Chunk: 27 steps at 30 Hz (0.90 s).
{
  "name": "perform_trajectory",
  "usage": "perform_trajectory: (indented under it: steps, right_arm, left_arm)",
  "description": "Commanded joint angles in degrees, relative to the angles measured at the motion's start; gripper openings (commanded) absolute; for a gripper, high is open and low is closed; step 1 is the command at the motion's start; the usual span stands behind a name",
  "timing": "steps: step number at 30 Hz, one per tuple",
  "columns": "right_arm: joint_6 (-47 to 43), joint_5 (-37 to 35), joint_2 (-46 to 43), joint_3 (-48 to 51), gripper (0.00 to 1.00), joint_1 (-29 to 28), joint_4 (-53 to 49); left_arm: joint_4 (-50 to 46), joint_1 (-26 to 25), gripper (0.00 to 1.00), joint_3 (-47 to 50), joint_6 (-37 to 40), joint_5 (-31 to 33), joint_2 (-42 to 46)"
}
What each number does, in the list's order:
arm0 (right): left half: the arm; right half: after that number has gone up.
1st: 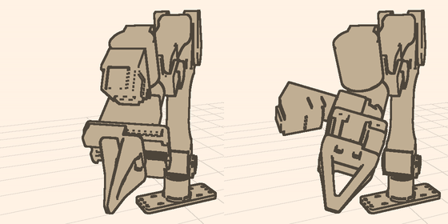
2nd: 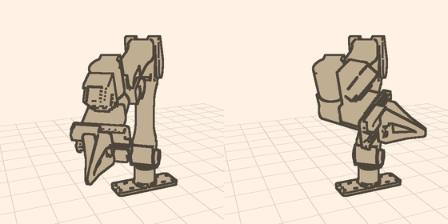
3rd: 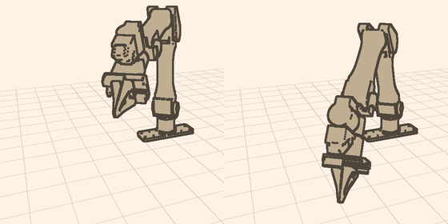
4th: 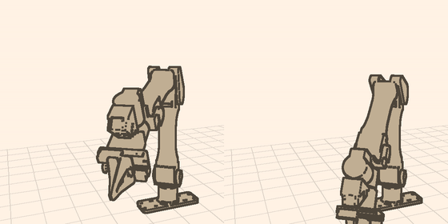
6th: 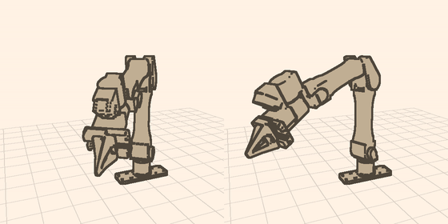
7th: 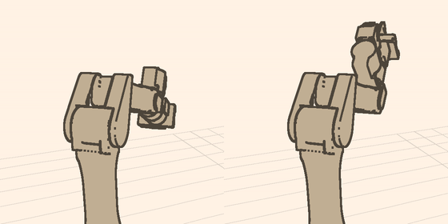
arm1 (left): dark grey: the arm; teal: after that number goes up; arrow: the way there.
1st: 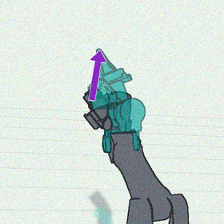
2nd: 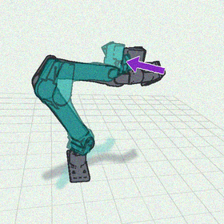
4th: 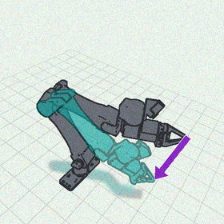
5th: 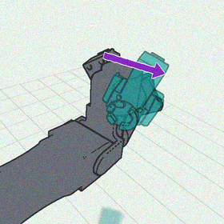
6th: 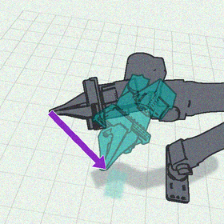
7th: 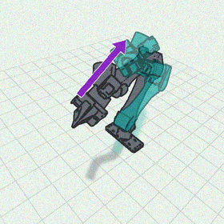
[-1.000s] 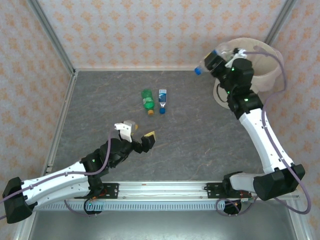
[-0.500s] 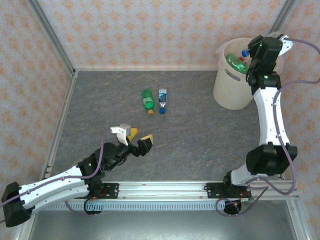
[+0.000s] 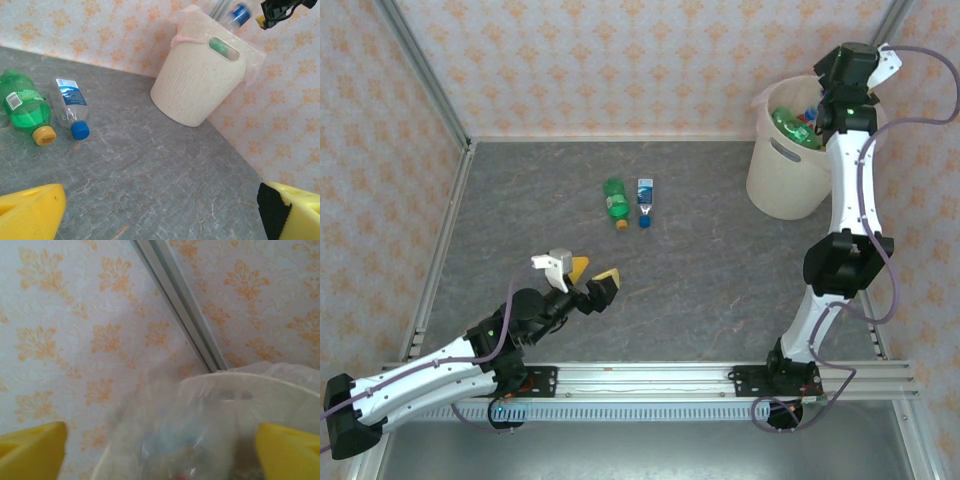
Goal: Put the plastic bottles in the bin
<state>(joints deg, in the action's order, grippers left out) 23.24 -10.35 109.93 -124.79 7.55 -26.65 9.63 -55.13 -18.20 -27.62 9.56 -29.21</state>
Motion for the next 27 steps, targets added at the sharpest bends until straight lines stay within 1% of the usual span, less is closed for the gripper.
perform_trajectory:
  steps: [1, 5, 13, 19, 24, 27]
  right_arm:
    - [-1.17, -1.25, -0.72, -1.38, 1.0, 0.17, -3.47]
    - [-1.12, -0.62, -2.94, 0.29, 1.0, 0.18, -3.14]
    - [0.95, 5.11, -6.74, 2.06, 1.0, -0.33, -2.83]
    - [0.93, 5.51, -10.55, 6.18, 1.0, -2.71, -1.78]
    - [1.1, 6.14, -17.55, 17.12, 1.0, -5.98, 3.44]
    - [2.14, 8.3, -22.86, 25.91, 1.0, -7.43, 7.45]
  left_arm:
    - [-0.94, -0.25, 0.99, 0.96, -0.85, 1.57, 0.56]
    - [-0.15, -0.28, 0.99, 0.99, -0.76, 1.68, -0.35]
    - [0.48, -0.26, 0.99, 1.41, -1.81, 2.23, -2.08]
    - [0.24, -0.3, 0.99, 2.11, -2.74, 3.64, -2.14]
    - [-0.09, -0.26, 0.99, 2.28, -4.03, 5.62, -3.53]
    - [-0.66, -0.19, 0.99, 2.29, -5.58, 8.86, -4.74]
